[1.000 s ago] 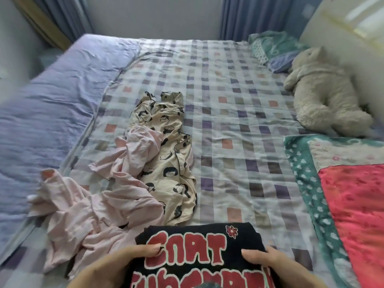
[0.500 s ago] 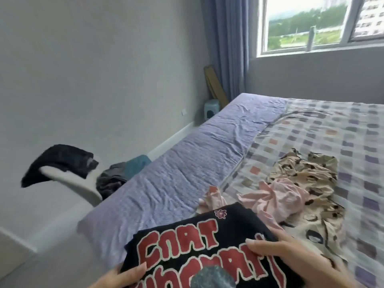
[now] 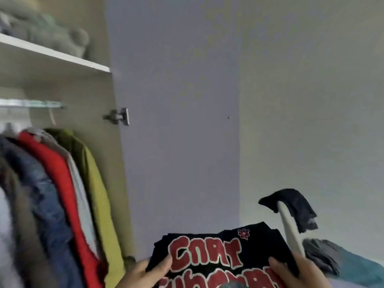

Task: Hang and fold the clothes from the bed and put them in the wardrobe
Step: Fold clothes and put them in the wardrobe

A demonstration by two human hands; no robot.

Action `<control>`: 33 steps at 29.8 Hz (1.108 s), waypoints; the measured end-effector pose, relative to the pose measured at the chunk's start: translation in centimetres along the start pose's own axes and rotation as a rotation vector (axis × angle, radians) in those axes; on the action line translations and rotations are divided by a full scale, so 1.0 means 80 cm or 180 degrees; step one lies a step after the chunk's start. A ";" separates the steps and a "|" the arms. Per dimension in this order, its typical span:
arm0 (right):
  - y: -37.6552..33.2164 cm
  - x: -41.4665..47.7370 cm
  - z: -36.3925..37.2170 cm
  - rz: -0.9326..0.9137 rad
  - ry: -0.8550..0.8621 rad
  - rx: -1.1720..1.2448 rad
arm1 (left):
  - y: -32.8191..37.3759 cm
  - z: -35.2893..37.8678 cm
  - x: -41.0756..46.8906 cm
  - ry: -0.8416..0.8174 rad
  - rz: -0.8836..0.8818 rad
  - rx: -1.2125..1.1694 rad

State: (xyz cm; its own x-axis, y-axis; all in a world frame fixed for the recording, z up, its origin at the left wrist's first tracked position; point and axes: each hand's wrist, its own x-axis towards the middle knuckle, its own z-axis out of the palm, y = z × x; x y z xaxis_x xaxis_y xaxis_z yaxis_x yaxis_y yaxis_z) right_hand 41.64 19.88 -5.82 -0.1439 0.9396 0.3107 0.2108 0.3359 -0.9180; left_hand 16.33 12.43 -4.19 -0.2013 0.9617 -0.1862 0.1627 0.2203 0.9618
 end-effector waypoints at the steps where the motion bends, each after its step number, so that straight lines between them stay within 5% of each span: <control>1: -0.016 0.020 0.016 -0.0012 -0.0411 -0.0183 | -0.006 -0.027 -0.011 0.0477 0.0222 -0.0126; 8: -0.129 0.062 0.194 -0.0811 -0.1840 -0.0293 | -0.020 -0.161 -0.169 0.2190 -0.0014 -0.0665; 14: -0.217 -0.035 0.371 -0.1369 -0.3320 0.0352 | -0.069 -0.229 -0.349 0.3682 -0.0174 -0.0583; 18: -0.276 -0.097 0.441 -0.1645 -0.3771 0.0285 | -0.055 -0.264 -0.419 0.4716 -0.0121 -0.0315; 21: -0.346 -0.146 0.484 -0.2319 -0.3621 0.0461 | -0.024 -0.308 -0.462 0.5378 0.0106 -0.0076; 24: -0.429 -0.164 0.521 -0.2967 -0.2839 0.0657 | 0.023 -0.361 -0.482 0.5813 0.0584 0.0360; 27: -0.505 -0.161 0.560 -0.3045 -0.2261 0.0444 | 0.076 -0.425 -0.481 0.6119 0.0697 0.0885; 30: -0.548 -0.151 0.615 -0.2712 -0.2343 0.0107 | 0.099 -0.497 -0.474 0.6297 -0.0046 0.1625; 33: -0.509 -0.157 0.683 -0.2343 -0.2696 -0.0437 | 0.034 -0.549 -0.458 0.6187 -0.1234 0.2126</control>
State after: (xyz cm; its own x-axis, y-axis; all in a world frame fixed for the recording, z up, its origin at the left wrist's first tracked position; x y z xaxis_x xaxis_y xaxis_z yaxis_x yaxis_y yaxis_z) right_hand -17.95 -9.25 14.16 -0.8749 0.1799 0.4497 -0.0990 0.8424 -0.5297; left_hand -18.25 -29.41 14.06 -0.7488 -0.4152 0.5167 0.0261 0.7604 0.6489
